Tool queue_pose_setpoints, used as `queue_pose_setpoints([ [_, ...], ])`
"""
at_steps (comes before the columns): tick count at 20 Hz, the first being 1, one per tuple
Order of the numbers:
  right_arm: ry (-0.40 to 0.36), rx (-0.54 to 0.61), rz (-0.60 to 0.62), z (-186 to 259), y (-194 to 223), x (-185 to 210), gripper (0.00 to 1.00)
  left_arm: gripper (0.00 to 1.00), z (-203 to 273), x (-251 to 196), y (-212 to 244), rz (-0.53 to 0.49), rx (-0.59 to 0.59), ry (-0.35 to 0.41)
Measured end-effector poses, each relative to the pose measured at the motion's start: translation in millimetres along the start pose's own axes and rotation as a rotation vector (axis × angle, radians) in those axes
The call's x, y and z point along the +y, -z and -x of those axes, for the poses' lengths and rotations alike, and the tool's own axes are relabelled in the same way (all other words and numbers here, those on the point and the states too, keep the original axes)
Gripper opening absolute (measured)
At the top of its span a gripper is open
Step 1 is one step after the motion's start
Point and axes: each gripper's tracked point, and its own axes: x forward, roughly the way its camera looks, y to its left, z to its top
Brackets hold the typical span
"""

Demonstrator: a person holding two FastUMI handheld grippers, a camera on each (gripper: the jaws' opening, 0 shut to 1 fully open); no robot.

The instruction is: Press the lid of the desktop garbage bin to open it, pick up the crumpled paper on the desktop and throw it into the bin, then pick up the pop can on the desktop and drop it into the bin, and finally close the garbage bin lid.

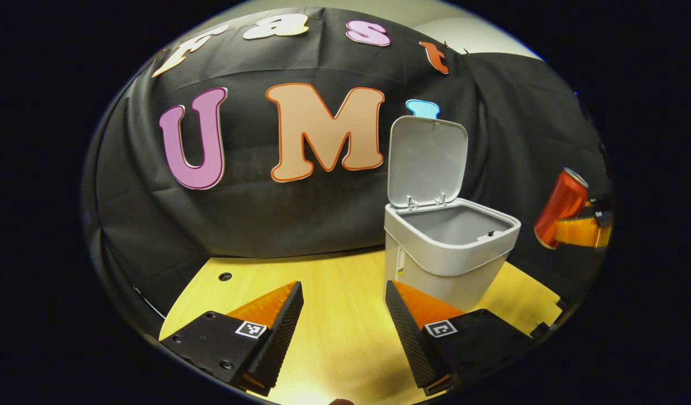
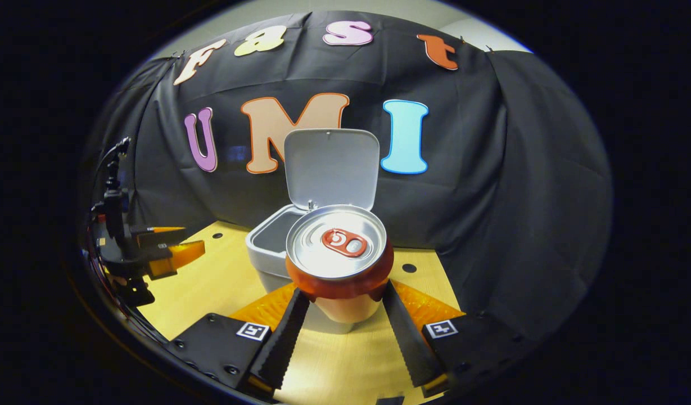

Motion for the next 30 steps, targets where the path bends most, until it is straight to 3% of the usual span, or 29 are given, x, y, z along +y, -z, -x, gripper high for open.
queue_pose_setpoints([
  [14,-0.017,-0.074,0.021,-26,-59,8,0.82,0.86,33,57,24,0.031,0.024,-0.122],
  [20,-0.02,-0.086,0.046,-41,-73,11,0.86,0.86,40,78,38,0.051,0.046,-0.168],
  [30,-0.014,-0.033,0.098,-78,-60,17,0.85,0.86,44,99,47,0.053,0.061,-0.214],
])
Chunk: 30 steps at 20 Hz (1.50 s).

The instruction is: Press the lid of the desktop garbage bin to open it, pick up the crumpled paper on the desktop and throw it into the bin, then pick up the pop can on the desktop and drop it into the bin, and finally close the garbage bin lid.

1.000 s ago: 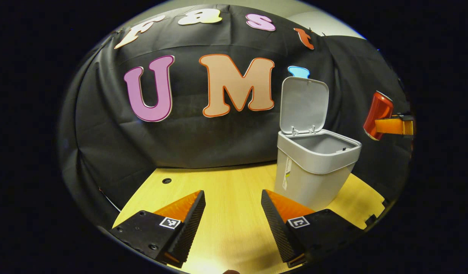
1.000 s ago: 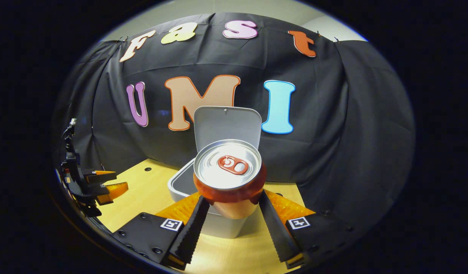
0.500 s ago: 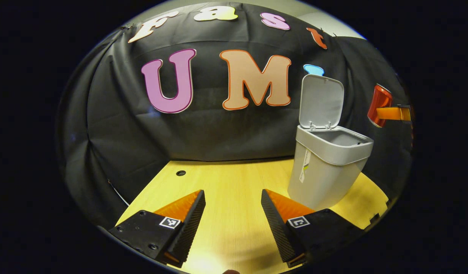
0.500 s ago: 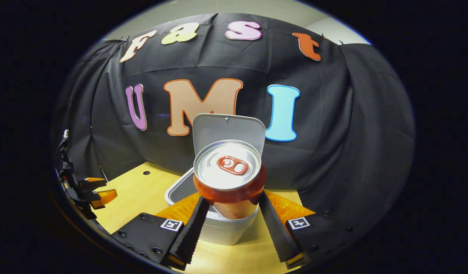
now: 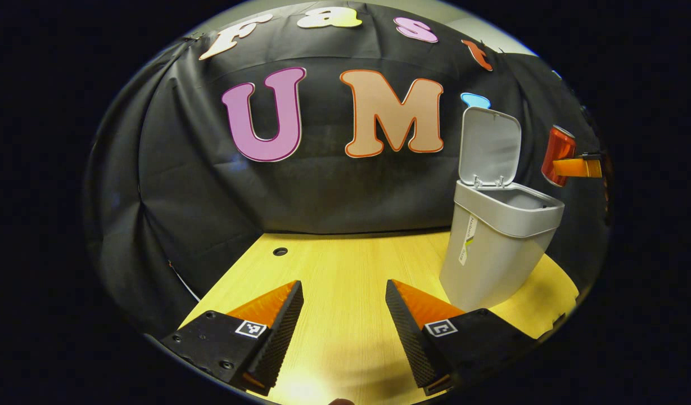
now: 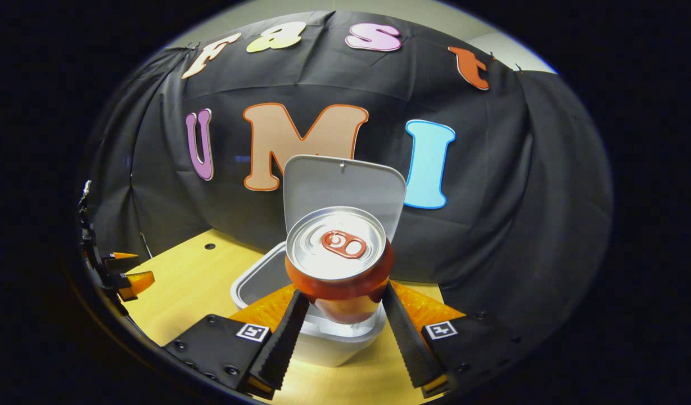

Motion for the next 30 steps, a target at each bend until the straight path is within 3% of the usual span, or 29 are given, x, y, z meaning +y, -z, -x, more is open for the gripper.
queue_pose_setpoints([
  [13,0.01,0.148,-0.017,-20,43,-7,0.86,0.86,-4,0,3,-0.011,0.012,-0.002],
  [30,0.007,0.198,-0.031,-30,59,-8,0.85,0.86,-7,-2,1,-0.027,0.009,0.001],
])
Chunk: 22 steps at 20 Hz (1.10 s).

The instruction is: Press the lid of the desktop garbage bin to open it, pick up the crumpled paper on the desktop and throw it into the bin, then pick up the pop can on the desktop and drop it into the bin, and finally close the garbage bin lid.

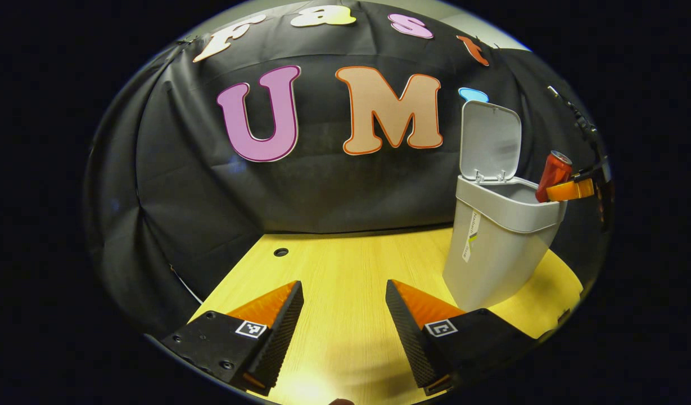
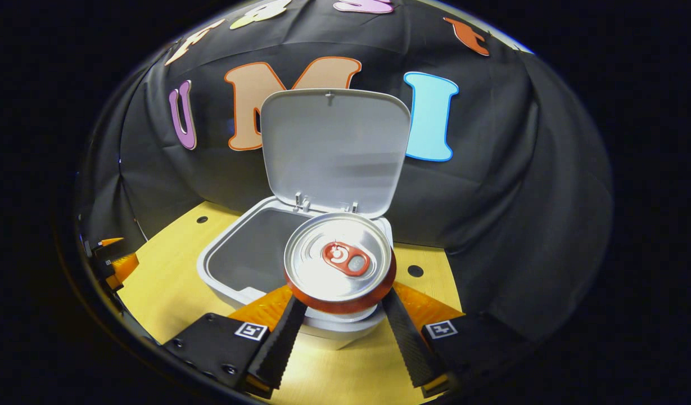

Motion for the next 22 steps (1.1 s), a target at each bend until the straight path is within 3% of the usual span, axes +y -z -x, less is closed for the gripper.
queue_pose_setpoints([
  [15,0.007,-0.02,-0.013,3,-13,-4,0.88,0.86,2,5,5,0.023,0.001,-0.008],
  [22,0.004,-0.122,-0.004,11,-62,0,0.88,0.85,3,9,2,0.014,-0.009,-0.009],
])
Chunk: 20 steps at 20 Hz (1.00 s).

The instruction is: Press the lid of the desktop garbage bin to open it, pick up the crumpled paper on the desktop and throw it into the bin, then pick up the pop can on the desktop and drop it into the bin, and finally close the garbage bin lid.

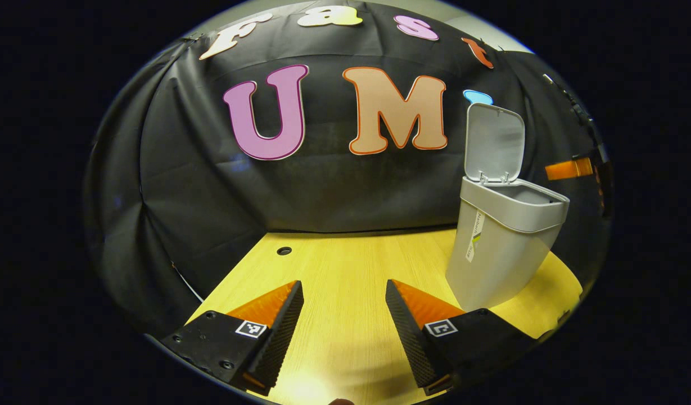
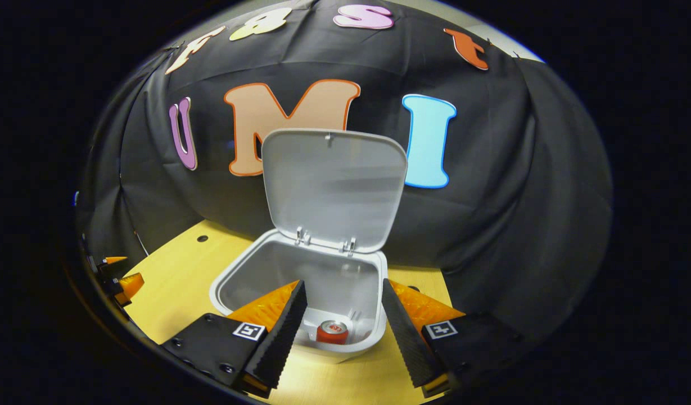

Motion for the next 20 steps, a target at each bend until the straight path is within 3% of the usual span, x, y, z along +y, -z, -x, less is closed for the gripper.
queue_pose_setpoints([
  [20,-0.004,-0.259,0.054,-12,-149,17,0.87,0.86,2,26,6,0.006,0.0,-0.031],
])
